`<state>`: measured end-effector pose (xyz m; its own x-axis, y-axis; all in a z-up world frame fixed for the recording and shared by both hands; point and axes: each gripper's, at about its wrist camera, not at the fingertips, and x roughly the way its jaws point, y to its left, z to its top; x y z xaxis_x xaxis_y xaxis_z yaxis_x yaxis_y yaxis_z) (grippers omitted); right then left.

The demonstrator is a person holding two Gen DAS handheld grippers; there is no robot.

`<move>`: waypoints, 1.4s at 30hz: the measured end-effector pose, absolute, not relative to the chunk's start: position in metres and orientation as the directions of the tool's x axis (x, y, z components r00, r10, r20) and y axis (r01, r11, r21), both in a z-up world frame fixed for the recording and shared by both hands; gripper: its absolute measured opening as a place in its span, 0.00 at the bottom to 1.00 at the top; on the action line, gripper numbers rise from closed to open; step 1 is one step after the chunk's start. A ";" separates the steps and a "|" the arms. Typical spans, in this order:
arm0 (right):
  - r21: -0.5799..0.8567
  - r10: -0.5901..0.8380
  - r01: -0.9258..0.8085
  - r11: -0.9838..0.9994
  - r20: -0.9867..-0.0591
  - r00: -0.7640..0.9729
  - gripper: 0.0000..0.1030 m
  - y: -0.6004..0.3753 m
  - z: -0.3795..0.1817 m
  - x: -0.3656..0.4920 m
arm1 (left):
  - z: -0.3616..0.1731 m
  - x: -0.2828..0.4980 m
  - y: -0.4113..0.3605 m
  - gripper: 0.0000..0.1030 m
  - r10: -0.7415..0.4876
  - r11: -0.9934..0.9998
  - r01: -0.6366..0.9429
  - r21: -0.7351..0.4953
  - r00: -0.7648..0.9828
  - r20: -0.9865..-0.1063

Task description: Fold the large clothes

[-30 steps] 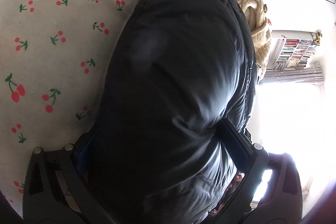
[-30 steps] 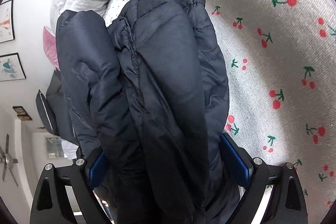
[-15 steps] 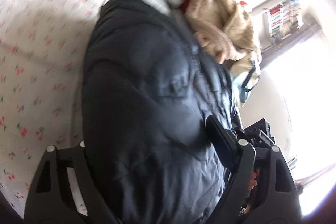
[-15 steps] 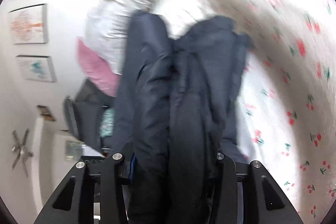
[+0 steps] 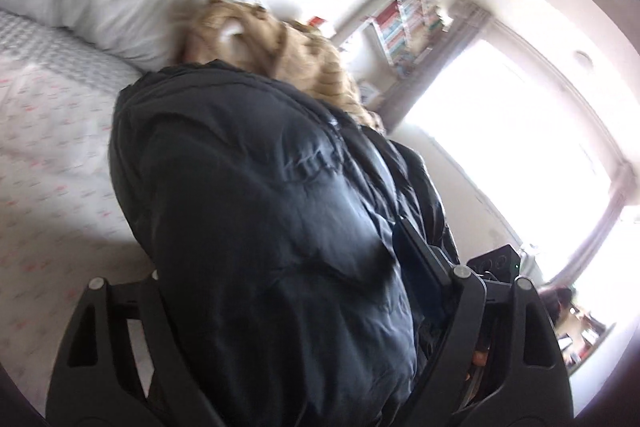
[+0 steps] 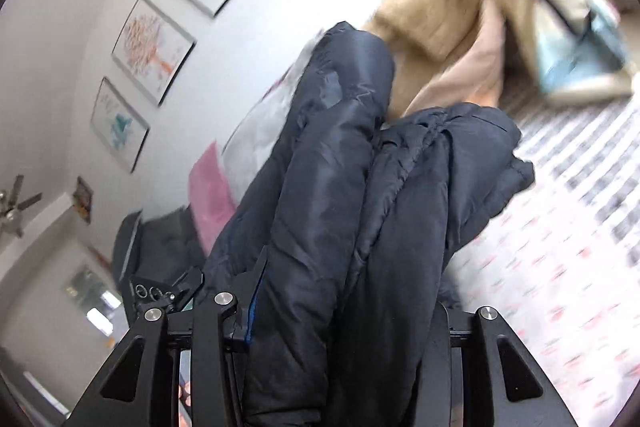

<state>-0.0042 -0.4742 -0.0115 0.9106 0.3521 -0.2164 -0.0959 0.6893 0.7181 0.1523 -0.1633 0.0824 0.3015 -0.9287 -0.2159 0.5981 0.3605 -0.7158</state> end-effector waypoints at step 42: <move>0.161 -0.172 0.426 0.890 -0.747 0.643 0.92 -0.349 -0.082 -0.097 | 0.001 0.003 -0.151 0.99 -0.382 0.867 0.468 -0.171 0.403 -0.832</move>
<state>-0.0972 -0.3485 -0.0824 0.6427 -0.1721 -0.7466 0.4255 0.8905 0.1610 0.0026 -0.1511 0.0008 0.4030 -0.3823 -0.8315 0.4684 0.8667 -0.1715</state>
